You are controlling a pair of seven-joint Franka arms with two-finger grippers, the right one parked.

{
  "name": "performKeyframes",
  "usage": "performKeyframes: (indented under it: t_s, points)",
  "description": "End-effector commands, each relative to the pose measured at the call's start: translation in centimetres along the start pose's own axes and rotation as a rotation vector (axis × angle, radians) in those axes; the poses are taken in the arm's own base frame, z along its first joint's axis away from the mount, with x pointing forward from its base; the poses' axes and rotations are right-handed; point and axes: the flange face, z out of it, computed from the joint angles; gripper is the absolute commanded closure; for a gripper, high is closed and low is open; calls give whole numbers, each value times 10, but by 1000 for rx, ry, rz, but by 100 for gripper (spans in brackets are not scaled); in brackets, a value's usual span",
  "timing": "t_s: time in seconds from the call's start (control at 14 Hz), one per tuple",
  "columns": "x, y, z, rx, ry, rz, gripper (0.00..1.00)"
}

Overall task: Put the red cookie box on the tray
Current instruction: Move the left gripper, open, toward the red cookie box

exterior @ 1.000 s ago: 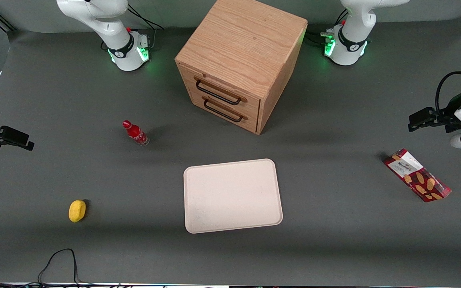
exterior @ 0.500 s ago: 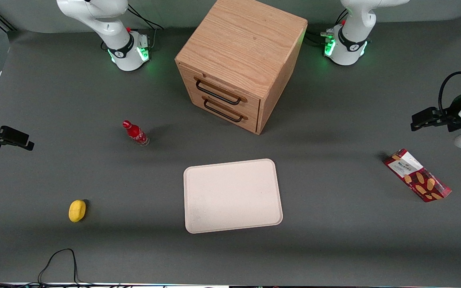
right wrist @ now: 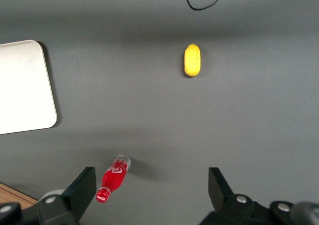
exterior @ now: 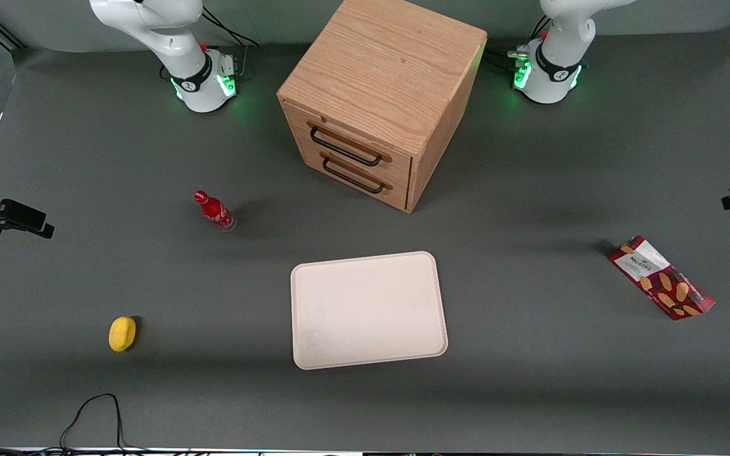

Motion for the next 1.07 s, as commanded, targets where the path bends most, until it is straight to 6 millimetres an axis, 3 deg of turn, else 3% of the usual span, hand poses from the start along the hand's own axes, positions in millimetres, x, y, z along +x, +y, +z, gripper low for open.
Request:
performKeyframes:
  t_s: [0.0,0.36,0.5,0.64,1.0]
  points:
    - [2,-17,8,7,-2,-70,0]
    - [9,-18,24,24,-24,-553,0]
    - [10,-20,28,22,-15,-638,0]
    - [15,-21,52,19,8,-679,0]
    - [34,-19,142,7,57,-685,0]
